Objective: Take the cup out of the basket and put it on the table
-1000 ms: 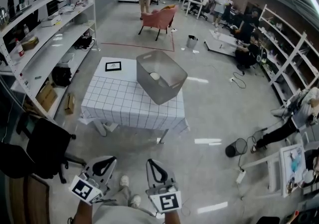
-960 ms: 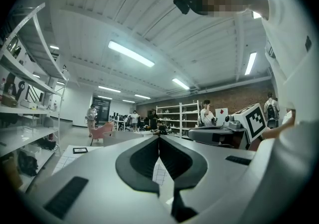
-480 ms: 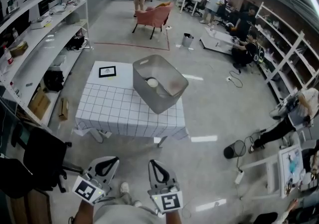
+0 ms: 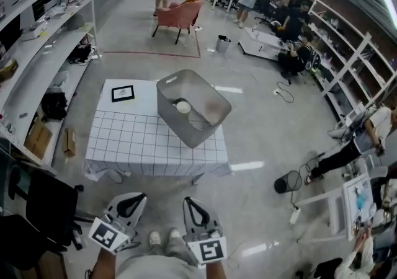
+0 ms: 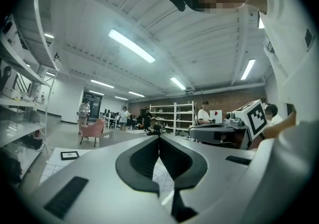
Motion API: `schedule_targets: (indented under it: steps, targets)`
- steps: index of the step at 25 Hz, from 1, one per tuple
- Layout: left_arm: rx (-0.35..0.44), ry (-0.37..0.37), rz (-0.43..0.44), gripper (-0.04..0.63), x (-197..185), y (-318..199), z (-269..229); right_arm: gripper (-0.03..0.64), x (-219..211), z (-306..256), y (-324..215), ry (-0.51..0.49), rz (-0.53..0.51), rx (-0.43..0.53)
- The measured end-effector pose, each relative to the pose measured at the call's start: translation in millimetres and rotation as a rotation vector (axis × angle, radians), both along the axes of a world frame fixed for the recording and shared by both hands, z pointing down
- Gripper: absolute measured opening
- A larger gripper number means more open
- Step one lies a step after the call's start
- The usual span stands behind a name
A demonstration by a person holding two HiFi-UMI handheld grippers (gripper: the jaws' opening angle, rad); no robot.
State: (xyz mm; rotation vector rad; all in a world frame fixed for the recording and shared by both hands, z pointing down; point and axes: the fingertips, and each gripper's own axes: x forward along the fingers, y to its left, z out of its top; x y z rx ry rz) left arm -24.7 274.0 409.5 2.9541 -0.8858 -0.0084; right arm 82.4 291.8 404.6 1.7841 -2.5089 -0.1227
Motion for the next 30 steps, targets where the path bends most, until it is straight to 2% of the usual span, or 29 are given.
schedule_targets:
  steps: [5,17,30]
  targets:
    - [-0.001,-0.007,0.012,0.009,13.0,-31.4,3.0,0.009,9.3,4.8,-34.4,-0.009,-0.001,-0.003]
    - [-0.014,-0.032,-0.037,0.009,68.7,-107.6,2.7,0.009,53.7,4.2,-118.3,0.016,-0.089,0.003]
    - [0.005,-0.041,-0.08,0.009,107.9,-163.2,-1.5,0.009,96.9,11.7,-172.1,0.001,-0.117,0.004]
